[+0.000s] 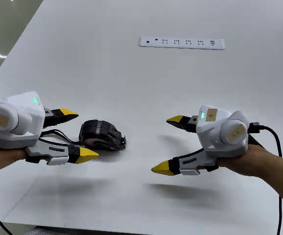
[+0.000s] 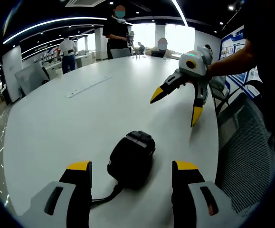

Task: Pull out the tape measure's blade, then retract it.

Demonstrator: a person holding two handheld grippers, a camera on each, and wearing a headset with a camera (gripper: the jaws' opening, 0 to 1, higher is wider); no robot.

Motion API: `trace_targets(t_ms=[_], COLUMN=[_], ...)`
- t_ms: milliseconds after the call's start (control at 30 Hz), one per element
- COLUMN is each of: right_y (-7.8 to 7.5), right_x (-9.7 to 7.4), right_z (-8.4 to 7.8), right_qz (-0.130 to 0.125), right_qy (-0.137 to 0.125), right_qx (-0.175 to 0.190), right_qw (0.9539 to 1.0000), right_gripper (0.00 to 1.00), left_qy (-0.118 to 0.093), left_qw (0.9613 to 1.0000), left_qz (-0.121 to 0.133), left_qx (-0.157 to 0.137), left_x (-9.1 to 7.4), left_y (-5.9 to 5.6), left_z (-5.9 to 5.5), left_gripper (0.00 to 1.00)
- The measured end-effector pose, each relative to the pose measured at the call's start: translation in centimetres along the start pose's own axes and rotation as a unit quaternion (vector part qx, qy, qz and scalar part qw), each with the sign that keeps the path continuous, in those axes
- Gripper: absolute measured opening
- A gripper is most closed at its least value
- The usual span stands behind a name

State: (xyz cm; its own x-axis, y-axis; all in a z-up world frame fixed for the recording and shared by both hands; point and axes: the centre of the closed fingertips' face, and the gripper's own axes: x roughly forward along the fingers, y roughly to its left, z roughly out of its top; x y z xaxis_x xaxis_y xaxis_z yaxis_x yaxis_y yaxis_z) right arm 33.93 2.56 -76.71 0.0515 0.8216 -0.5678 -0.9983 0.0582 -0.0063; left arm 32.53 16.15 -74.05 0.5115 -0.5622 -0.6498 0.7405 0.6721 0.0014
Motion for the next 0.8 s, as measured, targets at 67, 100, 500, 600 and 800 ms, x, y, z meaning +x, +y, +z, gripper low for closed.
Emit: trace_targets(t_ms=[67,100,500,600,800], right_y=[0.0,0.0,-0.1,-0.1,-0.1], right_x=[0.3,0.5,2.4,2.8,3.6], right_z=[0.3,0.4,1.1,1.0,1.0], right_qz=[0.007,0.009,0.039,0.045,0.057], right_qy=[-0.003,-0.004,-0.002,0.004,0.009], right_qx=[-0.011,-0.015,-0.049,-0.064,-0.082], right_qw=[0.9999,0.9998,0.9980,0.9969,0.9950], right_gripper=[0.71,0.69,0.54,0.50,0.42], left_qy=[0.005,0.006,0.035,0.043,0.061], left_qw=[1.0000,0.9999,0.9977,0.9965,0.9933], left_qz=[-0.004,-0.007,-0.032,-0.041,-0.059], left_qx=[0.006,0.007,0.048,0.059,0.079], left_x=[0.1,0.1,0.8,0.9,1.3], left_y=[0.1,0.1,0.7,0.7,0.4], left_z=[-0.1,-0.1,-0.2,-0.4,-0.6], left_gripper=[0.61,0.60,0.48,0.44,0.39])
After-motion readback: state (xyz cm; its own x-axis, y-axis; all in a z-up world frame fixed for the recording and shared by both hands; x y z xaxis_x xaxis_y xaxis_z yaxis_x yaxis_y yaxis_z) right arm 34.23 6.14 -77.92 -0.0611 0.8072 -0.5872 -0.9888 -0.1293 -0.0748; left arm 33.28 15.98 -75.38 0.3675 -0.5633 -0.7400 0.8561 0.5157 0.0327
